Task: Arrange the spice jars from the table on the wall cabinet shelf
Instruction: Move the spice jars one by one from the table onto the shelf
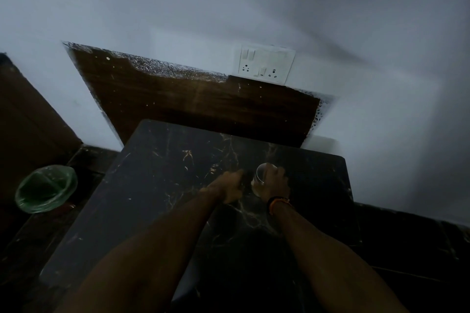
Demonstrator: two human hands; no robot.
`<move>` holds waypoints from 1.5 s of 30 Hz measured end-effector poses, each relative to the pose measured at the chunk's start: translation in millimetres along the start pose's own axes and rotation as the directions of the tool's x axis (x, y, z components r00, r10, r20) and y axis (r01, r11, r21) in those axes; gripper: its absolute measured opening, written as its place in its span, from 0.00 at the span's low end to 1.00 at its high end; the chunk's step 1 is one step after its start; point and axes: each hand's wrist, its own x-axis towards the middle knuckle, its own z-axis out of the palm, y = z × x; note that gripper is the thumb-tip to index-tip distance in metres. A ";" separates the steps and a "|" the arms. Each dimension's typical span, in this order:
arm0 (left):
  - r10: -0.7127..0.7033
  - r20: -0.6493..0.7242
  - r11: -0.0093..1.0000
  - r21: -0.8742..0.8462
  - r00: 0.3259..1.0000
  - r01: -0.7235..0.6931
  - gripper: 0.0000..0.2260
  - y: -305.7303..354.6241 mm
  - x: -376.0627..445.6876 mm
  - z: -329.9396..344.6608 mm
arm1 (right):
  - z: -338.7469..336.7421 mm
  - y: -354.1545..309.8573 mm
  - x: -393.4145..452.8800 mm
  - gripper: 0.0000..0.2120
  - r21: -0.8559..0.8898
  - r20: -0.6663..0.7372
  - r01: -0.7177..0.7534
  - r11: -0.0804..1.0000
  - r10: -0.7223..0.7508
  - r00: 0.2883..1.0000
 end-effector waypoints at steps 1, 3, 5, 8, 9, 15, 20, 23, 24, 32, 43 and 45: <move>-0.006 0.004 1.000 0.000 1.000 0.006 0.26 -0.8 -1.3 0.8 | 0.5 0.1 1.4 0.34 0.015 -0.008 0.002 1.000 -0.002 1.000; -0.019 0.013 1.000 -0.012 1.000 0.020 0.24 -0.9 -4.5 3.8 | 0.0 2.6 3.6 0.34 0.043 -0.016 0.001 0.999 -0.001 1.000; -0.023 0.023 0.999 -0.040 0.999 0.024 0.23 -2.5 -8.4 8.9 | -0.5 3.4 6.1 0.35 0.073 -0.024 0.001 0.997 0.001 1.000; -0.008 0.051 0.997 -0.076 0.999 0.012 0.22 -5.7 -14.2 20.0 | 1.7 4.3 5.2 0.34 0.074 -0.076 -0.001 0.997 0.007 0.997; -0.013 0.060 0.995 -0.093 0.998 0.018 0.22 -7.8 -16.2 23.6 | 3.8 4.8 2.6 0.34 0.080 -0.089 -0.001 0.997 0.008 0.996; -0.095 -0.017 0.946 -0.312 0.995 0.085 0.11 -22.5 -21.9 37.7 | 11.2 13.6 -18.3 0.36 0.291 -0.097 -0.068 0.954 0.100 0.990; -0.282 -0.091 0.624 -0.773 0.955 0.111 0.13 -24.6 -31.9 50.6 | 2.8 24.7 -51.3 0.35 0.738 -0.092 -0.040 0.674 0.159 0.983; -0.317 0.011 0.383 -0.914 0.948 0.138 0.18 -14.7 -41.0 56.0 | -13.3 26.4 -69.1 0.36 0.844 -0.117 0.054 0.534 0.085 0.989; -0.300 0.063 0.317 -0.935 0.952 0.162 0.20 -8.6 -43.7 57.5 | -20.6 25.9 -74.2 0.37 0.855 -0.118 0.076 0.513 0.049 0.992; 0.033 0.096 -0.229 -0.968 0.995 0.101 0.23 38.7 -74.3 64.2 | -72.7 13.4 -102.6 0.31 0.953 -0.138 0.151 0.264 -0.068 0.988; 0.241 -0.192 -0.149 -0.976 0.951 -0.159 0.25 87.1 -111.4 47.5 | -123.3 7.9 -130.8 0.29 0.993 -0.117 0.115 -0.025 -0.161 0.980; 0.245 -0.218 -0.137 -0.972 0.945 -0.189 0.26 91.5 -116.5 44.9 | -129.3 5.4 -135.6 0.28 0.992 -0.126 0.124 -0.024 -0.189 0.974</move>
